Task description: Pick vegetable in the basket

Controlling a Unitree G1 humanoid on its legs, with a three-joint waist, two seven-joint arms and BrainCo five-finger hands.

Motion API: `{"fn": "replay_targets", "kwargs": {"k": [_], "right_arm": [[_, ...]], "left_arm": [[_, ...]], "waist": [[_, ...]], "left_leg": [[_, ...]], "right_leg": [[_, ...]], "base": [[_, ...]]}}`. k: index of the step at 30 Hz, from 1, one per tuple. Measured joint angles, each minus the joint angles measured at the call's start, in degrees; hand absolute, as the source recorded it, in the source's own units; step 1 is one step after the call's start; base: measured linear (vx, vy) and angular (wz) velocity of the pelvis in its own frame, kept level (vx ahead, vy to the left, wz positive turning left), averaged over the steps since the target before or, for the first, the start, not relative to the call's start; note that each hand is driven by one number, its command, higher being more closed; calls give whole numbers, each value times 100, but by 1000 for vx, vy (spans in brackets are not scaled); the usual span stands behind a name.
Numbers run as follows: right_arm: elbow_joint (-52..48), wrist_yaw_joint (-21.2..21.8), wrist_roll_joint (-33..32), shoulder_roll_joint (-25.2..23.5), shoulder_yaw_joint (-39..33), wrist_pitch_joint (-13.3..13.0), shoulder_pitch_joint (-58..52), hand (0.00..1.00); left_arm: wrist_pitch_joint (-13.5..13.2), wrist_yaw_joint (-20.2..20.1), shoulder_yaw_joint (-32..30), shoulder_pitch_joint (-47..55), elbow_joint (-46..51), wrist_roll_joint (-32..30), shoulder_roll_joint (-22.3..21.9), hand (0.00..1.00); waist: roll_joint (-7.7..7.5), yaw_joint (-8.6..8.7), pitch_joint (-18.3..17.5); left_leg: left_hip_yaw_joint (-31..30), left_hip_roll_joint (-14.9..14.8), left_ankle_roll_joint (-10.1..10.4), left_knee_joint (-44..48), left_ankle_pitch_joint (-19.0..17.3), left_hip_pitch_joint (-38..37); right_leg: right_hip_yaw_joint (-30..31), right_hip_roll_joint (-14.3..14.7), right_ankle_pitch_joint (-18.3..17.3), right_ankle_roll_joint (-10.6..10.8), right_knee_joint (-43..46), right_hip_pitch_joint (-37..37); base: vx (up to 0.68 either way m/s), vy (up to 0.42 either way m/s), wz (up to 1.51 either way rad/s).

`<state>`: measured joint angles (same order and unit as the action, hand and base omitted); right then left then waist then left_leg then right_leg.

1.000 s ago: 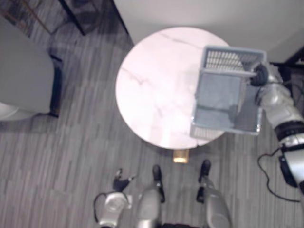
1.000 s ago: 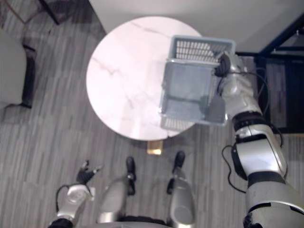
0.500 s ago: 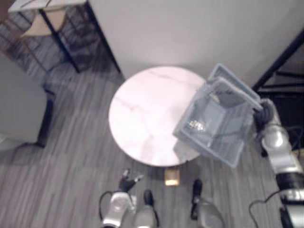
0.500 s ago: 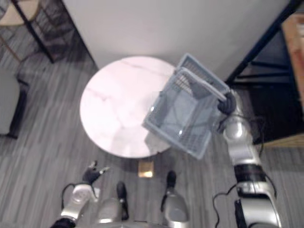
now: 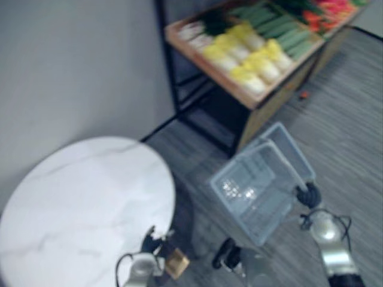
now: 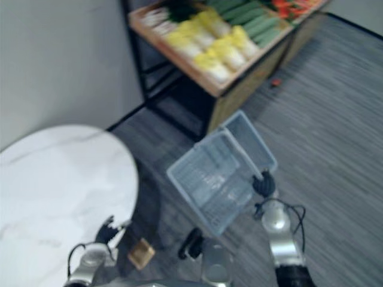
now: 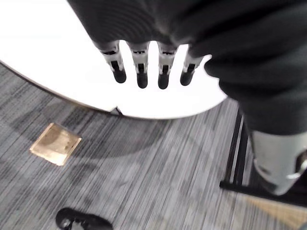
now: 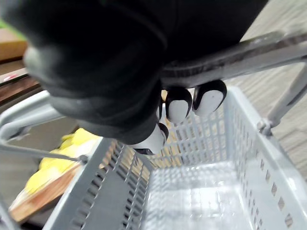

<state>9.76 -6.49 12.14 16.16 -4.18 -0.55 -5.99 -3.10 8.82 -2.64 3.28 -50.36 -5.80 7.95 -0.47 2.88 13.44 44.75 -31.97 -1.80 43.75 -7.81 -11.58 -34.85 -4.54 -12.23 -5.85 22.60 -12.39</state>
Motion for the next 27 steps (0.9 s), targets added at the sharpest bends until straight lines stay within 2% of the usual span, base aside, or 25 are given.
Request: {"fn": "replay_targets", "kwargs": {"k": [1,2,3,4,5,6,7,8,9,10,11,12,13,15,16,17,18,19,20,21,22,23,24,26,27], "right_arm": [[0,14,-25,-25,26,2,-46,100],[19,47,-103,-91,121,4,-201,100],[40,63,-115,-117,173,5,-288,100],[68,90,-125,-147,254,3,-450,100],[193,156,-134,-183,385,-10,-512,100],[254,176,-134,-198,412,-16,-523,100],[516,180,-137,-289,418,-51,-558,100],[851,161,-146,-391,296,-106,-535,100],[1171,136,-142,-419,149,-124,-509,100],[1657,15,-89,-421,-57,-117,-423,100],[1927,-57,-68,-420,-176,-86,-347,100],[2452,-155,24,-402,-377,-2,-208,100],[2692,-210,64,-391,-466,51,-171,100],[3426,-320,102,-358,-695,164,-89,100],[3577,-317,103,-363,-742,162,-95,100],[3783,-316,132,-403,-836,177,-108,100],[4075,-304,148,-417,-913,184,-138,100],[4207,-296,149,-428,-940,194,-152,100],[4360,-291,149,-520,-1106,229,-184,100],[4459,-295,138,-652,-1302,334,-268,100],[4512,-307,123,-700,-1414,384,-320,100],[4553,-299,72,-732,-1552,412,-467,100],[4554,-323,4,-747,-1676,421,-552,100],[4559,-338,-177,-761,-1810,424,-511,100],[4560,-359,-232,-779,-1847,423,-505,100]], "left_arm": [[-1,-1,-19,30,-13,0,-19,0],[-6,9,-118,176,-7,1,-126,0],[-7,14,-125,274,-10,12,-178,0],[-59,88,-329,343,81,120,-263,0],[-68,182,-360,350,55,119,-247,0],[-69,214,-357,360,47,119,-237,0],[-66,267,-355,415,-14,121,-226,0],[-64,301,-380,441,-8,122,-244,0],[-60,342,-404,442,-7,123,-304,0],[-61,371,-403,414,-2,122,-350,0],[-61,378,-403,406,-1,122,-359,0],[-62,377,-402,387,2,121,-389,0],[-62,377,-404,383,2,121,-410,0],[-57,370,-456,394,0,121,-446,0],[-51,348,-478,407,-1,121,-432,0],[-46,327,-528,412,-7,122,-408,0],[-44,325,-565,367,-12,122,-359,0],[-44,325,-561,359,-14,123,-325,0],[-43,325,-562,360,-57,122,-264,0],[-9,326,-547,358,-151,122,-188,0],[14,324,-526,353,-202,122,-148,0],[72,324,-426,354,-235,125,-112,0],[74,329,-411,357,-233,139,-123,0],[75,329,-416,315,-232,297,-120,0],[74,331,-447,269,-231,330,-151,0]], "waist": [[4,-1,1],[19,-41,10],[19,-103,10],[24,-269,6],[81,-355,17],[107,-357,21],[133,-353,58],[203,-380,45],[172,-421,61],[246,-480,69],[278,-479,77],[312,-478,96],[320,-480,91],[314,-566,70],[263,-596,42],[154,-609,5],[25,-593,-16],[-43,-585,-9],[-134,-519,5],[-212,-447,14],[-236,-400,11],[-243,-306,11],[-217,-237,14],[-162,-136,38],[-86,-116,66]], "left_leg": [[-222,8,-111,217,-59,126],[-1292,323,-30,763,-315,601],[-1841,614,183,909,-454,833],[-2534,1103,378,972,-672,1128],[-2805,1345,436,888,-795,1344],[-2863,1392,430,838,-827,1431],[-3105,1604,510,582,-930,1768],[-3380,1887,516,58,-944,1998],[-3611,2125,537,-528,-930,2135],[-3835,2398,594,-1316,-856,2277],[-3923,2523,670,-1708,-760,2324],[-3914,2687,705,-2403,-451,2394],[-3887,2734,695,-2680,-287,2435],[-3739,2848,558,-3071,450,2405],[-3704,2889,355,-3035,648,2350],[-3578,2973,134,-2958,580,2322],[-3468,3072,33,-2941,395,2190],[-3419,3123,-5,-2959,318,2092],[-3421,3190,-13,-2986,122,1822],[-3483,3224,-39,-3079,-55,1442],[-3540,3240,-55,-3110,-140,1259],[-3640,3247,-83,-3195,-285,876],[-3763,3233,-92,-3380,-318,524],[-3808,3086,-89,-3701,-316,81],[-3862,2932,-87,-3769,-315,-69]], "right_leg": [[102,85,30,-10,-73,35],[517,359,89,-50,-360,204],[780,481,93,-83,-480,288],[1254,675,114,-141,-653,447],[1552,809,162,-194,-849,688],[1637,857,163,-191,-913,770],[1944,974,177,-170,-1110,1019],[2174,969,253,-50,-1186,1153],[2354,966,273,-16,-1232,1199],[2591,973,268,-14,-1316,1326],[2678,973,263,-5,-1384,1415],[2837,974,234,57,-1510,1601],[2912,977,208,96,-1573,1689],[3256,983,27,282,-1618,1998],[3400,947,-154,332,-1473,2005],[3521,810,-362,433,-1154,1912],[3550,663,-570,722,-551,1698],[3543,607,-605,821,-152,1560],[3466,505,-587,1268,780,1324],[3380,387,-282,1941,1978,999],[3287,297,-147,2125,2539,826],[2966,33,-255,1919,3339,611],[2678,-255,-401,1655,3661,389],[2358,-513,-596,1315,3353,46],[2222,-549,-651,1212,2767,-124]], "base": [[185,-175,-180],[160,-106,-135],[198,-101,-213],[223,-48,-224],[301,-27,-206],[324,24,-185],[288,46,-159],[266,85,-177],[256,116,-147],[250,132,-102],[341,176,-85],[307,148,-52],[406,185,-61],[422,175,-72],[511,188,-72],[529,163,-52],[524,151,-33],[486,141,-18],[468,135,-4],[468,116,9],[458,57,28],[438,14,35],[503,-15,29],[451,-65,17],[405,-131,18]]}}
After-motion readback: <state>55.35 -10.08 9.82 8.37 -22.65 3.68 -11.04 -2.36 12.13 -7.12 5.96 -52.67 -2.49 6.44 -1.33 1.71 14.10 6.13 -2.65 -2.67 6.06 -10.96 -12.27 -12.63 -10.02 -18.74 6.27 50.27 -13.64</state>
